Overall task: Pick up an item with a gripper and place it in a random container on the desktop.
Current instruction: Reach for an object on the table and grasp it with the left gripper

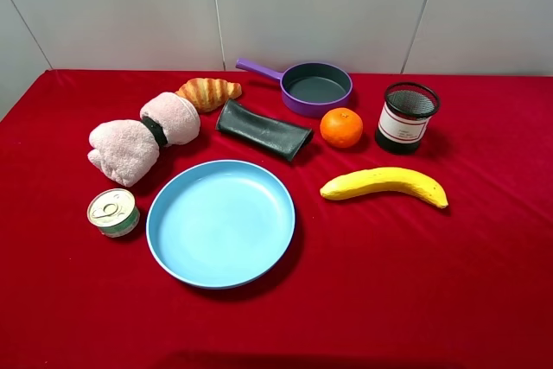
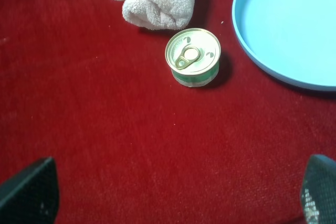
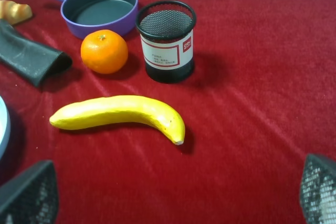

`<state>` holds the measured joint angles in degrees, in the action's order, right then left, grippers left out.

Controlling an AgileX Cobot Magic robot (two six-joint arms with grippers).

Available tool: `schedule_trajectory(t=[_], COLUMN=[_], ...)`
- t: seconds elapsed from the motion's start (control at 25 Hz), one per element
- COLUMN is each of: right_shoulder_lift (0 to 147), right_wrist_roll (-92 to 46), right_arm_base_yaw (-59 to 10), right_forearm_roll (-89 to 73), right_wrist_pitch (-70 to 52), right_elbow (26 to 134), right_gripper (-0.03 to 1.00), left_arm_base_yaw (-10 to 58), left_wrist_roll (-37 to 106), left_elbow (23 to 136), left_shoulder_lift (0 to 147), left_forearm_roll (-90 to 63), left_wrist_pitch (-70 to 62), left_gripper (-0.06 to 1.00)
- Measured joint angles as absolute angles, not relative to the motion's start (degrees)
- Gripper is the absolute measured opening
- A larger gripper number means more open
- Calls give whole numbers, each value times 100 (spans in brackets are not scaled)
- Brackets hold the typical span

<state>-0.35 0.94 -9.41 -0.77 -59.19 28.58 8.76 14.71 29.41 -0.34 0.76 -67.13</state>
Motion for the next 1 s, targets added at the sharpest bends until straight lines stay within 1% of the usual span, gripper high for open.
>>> schedule_trajectory(t=[1.0], right_shoulder_lift=[-35], right_wrist_roll=[94], right_arm_base_yaw=[-941], right_forearm_roll=[-77], right_wrist_pitch=[-5919], right_elbow=[2858], right_gripper=[69], left_arm_base_yaw=[876], left_wrist_roll=[1471], left_elbow=[2941], left_shoulder_lift=[-34], left_forearm_roll=[76], left_wrist_pitch=[-6713], left_gripper=[91])
